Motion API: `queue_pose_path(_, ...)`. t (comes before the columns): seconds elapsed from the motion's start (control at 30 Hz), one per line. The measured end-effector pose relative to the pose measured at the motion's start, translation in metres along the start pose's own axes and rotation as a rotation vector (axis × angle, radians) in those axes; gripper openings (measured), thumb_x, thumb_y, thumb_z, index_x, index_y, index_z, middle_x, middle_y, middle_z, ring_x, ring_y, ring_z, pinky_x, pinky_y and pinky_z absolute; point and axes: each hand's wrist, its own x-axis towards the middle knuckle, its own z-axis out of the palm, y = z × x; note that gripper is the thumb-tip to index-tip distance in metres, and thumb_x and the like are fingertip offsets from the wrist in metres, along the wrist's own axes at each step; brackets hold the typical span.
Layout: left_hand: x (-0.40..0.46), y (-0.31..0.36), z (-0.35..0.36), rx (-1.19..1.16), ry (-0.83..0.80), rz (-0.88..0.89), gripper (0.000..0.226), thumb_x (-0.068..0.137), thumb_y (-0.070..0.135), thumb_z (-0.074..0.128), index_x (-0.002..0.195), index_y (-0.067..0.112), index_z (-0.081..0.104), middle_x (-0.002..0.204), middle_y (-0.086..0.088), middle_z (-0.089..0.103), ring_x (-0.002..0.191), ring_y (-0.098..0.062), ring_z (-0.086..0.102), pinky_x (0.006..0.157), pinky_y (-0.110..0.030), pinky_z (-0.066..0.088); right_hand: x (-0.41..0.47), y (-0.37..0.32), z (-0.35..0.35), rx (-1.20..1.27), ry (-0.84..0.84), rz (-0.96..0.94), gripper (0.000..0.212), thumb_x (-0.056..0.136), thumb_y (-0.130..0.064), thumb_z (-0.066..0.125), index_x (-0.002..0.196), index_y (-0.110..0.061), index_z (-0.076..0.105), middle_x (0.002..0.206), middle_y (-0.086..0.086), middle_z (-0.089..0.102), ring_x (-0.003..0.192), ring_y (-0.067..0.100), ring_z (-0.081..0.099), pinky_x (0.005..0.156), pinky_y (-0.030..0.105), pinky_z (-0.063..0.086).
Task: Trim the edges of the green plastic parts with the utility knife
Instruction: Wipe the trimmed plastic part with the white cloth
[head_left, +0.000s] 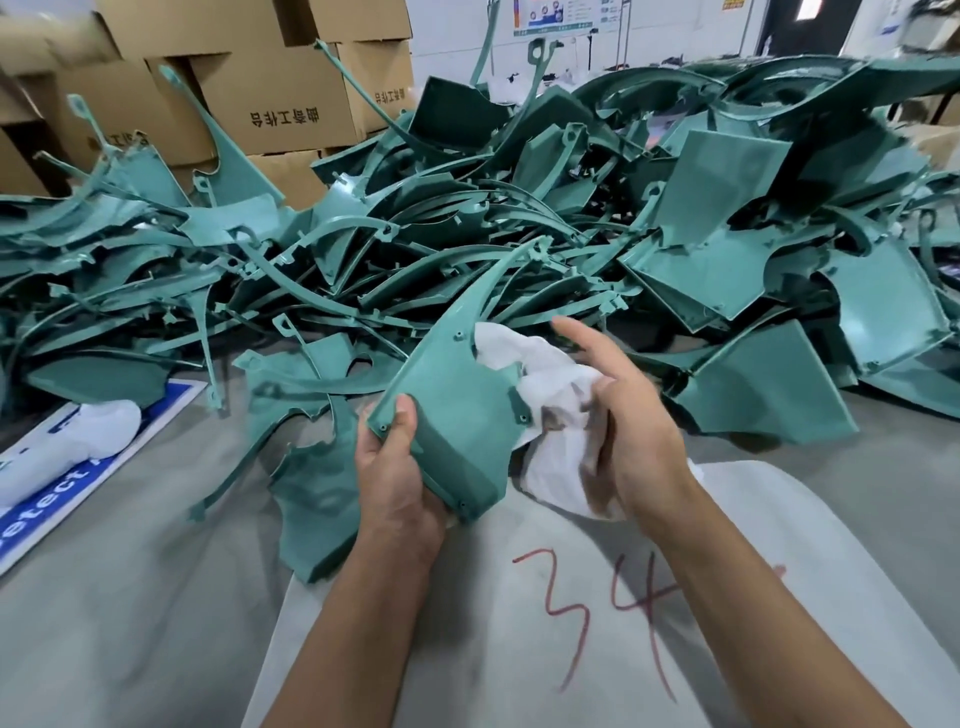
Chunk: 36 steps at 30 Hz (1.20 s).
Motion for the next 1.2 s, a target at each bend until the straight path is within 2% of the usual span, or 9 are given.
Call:
queue_pose_path(0.1, -0.001, -0.001, 0.001, 0.034, -0.027, -0.004, 0.007, 0.096, 0.035, 0.067, 0.094, 0.04, 0.071, 0.103, 0.003, 0.079, 0.078, -0.02, 0.078, 0.061, -0.057, 0.057, -0.002, 0.009, -0.001, 0.305, 0.147, 0.131, 0.042, 0.095, -0.003, 0.064, 0.136, -0.01, 0.063, 0.105, 0.01, 0.074, 0.094, 0.026, 0.072, 0.079, 0.035, 0.061)
queue_pose_path(0.37, -0.012, -0.005, 0.008, 0.039, -0.177, 0.068, 0.012, 0.098, 0.029, 0.064, 0.108, 0.033, 0.069, 0.112, -0.007, 0.076, 0.092, -0.025, 0.076, 0.073, -0.053, 0.061, -0.008, 0.018, 0.008, 0.119, 0.129, 0.191, 0.033, 0.084, -0.035, 0.077, 0.107, -0.011, 0.08, 0.108, 0.016, 0.079, 0.11, 0.042, 0.072, 0.1, 0.064, 0.054)
queue_pose_path(0.47, -0.015, -0.006, 0.012, 0.083, -0.174, 0.069, 0.018, 0.089, 0.031, 0.071, 0.107, 0.032, 0.07, 0.113, -0.007, 0.077, 0.096, -0.026, 0.075, 0.076, -0.052, 0.061, -0.008, 0.017, 0.009, 0.124, 0.165, 0.197, 0.037, 0.084, -0.039, 0.074, 0.101, -0.006, 0.08, 0.105, 0.024, 0.078, 0.1, 0.041, 0.074, 0.096, 0.061, 0.058)
queue_pose_path(0.63, -0.018, -0.007, 0.013, 0.056, -0.081, 0.142, 0.041, 0.076, 0.026, 0.081, 0.115, 0.024, 0.069, 0.113, -0.005, 0.077, 0.101, -0.026, 0.075, 0.08, -0.053, 0.062, -0.01, 0.019, 0.01, 0.181, 0.151, 0.217, 0.037, 0.082, -0.036, 0.075, 0.093, 0.0, 0.08, 0.095, 0.02, 0.077, 0.083, 0.028, 0.071, 0.074, 0.035, 0.062)
queue_pose_path(0.83, -0.02, -0.005, 0.013, 0.002, -0.072, 0.177, 0.053, 0.081, 0.025, 0.08, 0.13, 0.017, 0.063, 0.12, -0.008, 0.075, 0.11, -0.028, 0.072, 0.093, -0.06, 0.057, -0.017, 0.018, 0.021, 0.306, 0.151, 0.277, 0.042, 0.084, -0.041, 0.072, 0.105, -0.006, 0.081, 0.114, 0.027, 0.075, 0.104, 0.036, 0.069, 0.109, 0.065, 0.046)
queue_pose_path(0.93, -0.022, -0.003, 0.015, -0.056, -0.086, 0.132, 0.056, 0.084, 0.027, 0.076, 0.136, 0.015, 0.06, 0.126, -0.011, 0.072, 0.116, -0.032, 0.069, 0.095, -0.06, 0.055, -0.021, 0.021, 0.025, 0.409, 0.114, 0.302, 0.041, 0.083, -0.047, 0.07, 0.103, -0.013, 0.083, 0.1, 0.014, 0.079, 0.092, 0.034, 0.072, 0.09, 0.046, 0.06)
queue_pose_path(1.03, -0.021, 0.001, 0.015, -0.108, -0.064, 0.098, 0.062, 0.084, 0.034, 0.074, 0.14, 0.015, 0.057, 0.129, -0.012, 0.07, 0.118, -0.034, 0.068, 0.097, -0.06, 0.055, -0.025, 0.024, 0.033, 0.303, 0.094, 0.262, 0.027, 0.083, -0.044, 0.072, 0.08, -0.02, 0.083, 0.069, 0.0, 0.069, 0.062, 0.013, 0.058, 0.061, 0.023, 0.049)
queue_pose_path(1.13, -0.018, 0.004, 0.015, -0.162, -0.019, 0.054, 0.072, 0.08, 0.043, 0.07, 0.144, 0.012, 0.054, 0.135, -0.016, 0.066, 0.125, -0.039, 0.063, 0.103, -0.062, 0.049, -0.029, 0.033, 0.041, 0.012, 0.051, 0.125, 0.013, 0.088, -0.024, 0.081, 0.079, -0.015, 0.081, 0.075, 0.003, 0.074, 0.07, 0.011, 0.066, 0.068, 0.024, 0.052)
queue_pose_path(1.2, -0.014, 0.005, 0.014, -0.199, -0.004, -0.018, 0.069, 0.086, 0.048, 0.065, 0.144, 0.013, 0.055, 0.137, -0.014, 0.065, 0.127, -0.037, 0.061, 0.106, -0.059, 0.048, -0.03, 0.038, 0.042, -0.121, 0.02, 0.064, 0.017, 0.087, -0.027, 0.078, 0.086, -0.01, 0.079, 0.087, 0.011, 0.076, 0.08, 0.025, 0.07, 0.077, 0.038, 0.055)
